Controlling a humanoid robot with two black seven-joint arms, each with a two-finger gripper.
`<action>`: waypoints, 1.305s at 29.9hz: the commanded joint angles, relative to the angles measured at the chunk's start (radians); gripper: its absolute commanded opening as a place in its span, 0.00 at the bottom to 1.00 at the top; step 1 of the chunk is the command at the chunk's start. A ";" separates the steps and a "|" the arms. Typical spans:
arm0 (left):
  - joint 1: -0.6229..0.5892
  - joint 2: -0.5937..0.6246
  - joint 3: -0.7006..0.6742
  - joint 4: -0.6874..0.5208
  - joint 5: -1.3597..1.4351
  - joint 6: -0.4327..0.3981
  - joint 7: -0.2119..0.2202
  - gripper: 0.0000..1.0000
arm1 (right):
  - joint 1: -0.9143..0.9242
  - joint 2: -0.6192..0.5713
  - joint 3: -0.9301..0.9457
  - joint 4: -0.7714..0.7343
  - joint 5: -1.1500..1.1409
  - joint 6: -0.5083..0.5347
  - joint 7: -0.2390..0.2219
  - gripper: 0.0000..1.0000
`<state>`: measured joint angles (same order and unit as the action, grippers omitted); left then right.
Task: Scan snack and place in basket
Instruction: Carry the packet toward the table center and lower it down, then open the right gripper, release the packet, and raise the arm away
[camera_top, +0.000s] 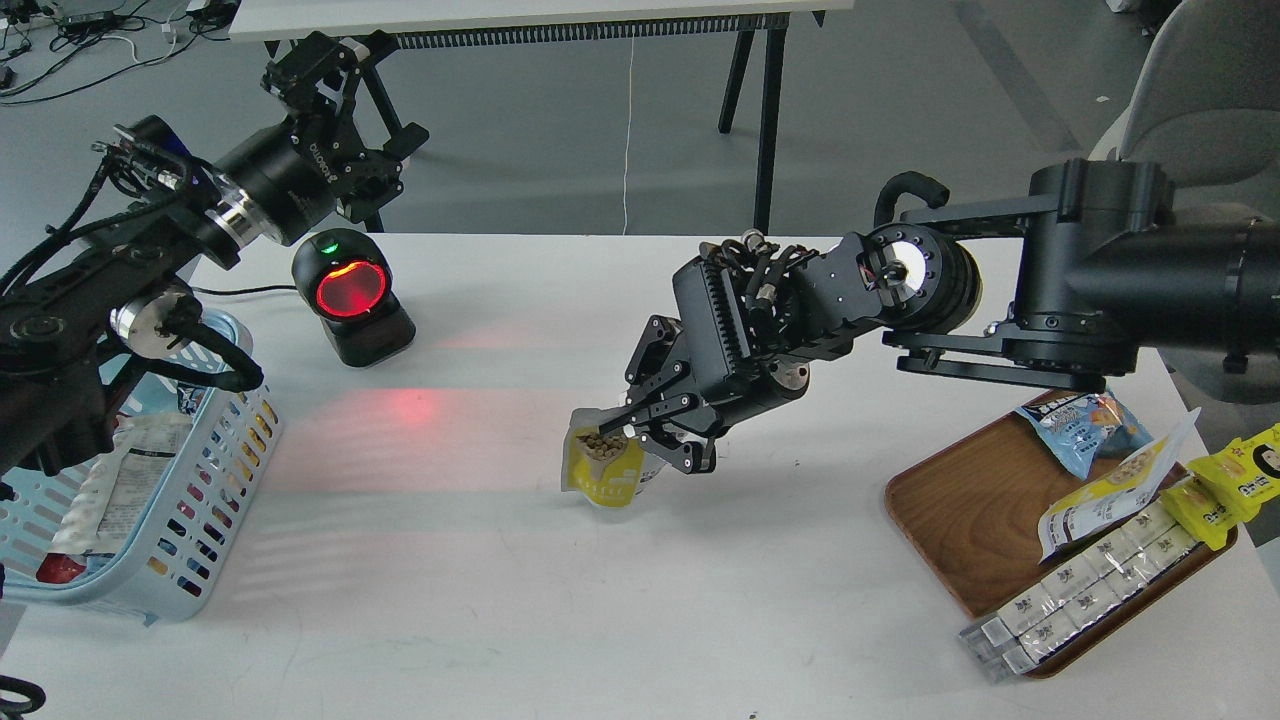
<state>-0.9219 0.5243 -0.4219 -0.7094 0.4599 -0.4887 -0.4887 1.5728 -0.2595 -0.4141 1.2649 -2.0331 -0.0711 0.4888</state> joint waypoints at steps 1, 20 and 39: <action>0.000 0.003 0.000 0.001 -0.001 0.000 0.000 1.00 | 0.003 0.009 -0.021 0.002 0.004 0.000 0.000 0.07; -0.003 0.003 -0.003 0.001 -0.003 0.000 0.000 1.00 | 0.065 0.051 -0.011 -0.002 0.194 0.004 0.000 0.94; -0.015 0.003 -0.006 0.001 0.000 0.000 0.000 1.00 | 0.069 -0.220 0.149 -0.148 0.708 -0.009 0.000 0.96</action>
<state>-0.9348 0.5280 -0.4267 -0.7087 0.4599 -0.4887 -0.4887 1.6511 -0.4160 -0.2768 1.1131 -1.3605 -0.0727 0.4885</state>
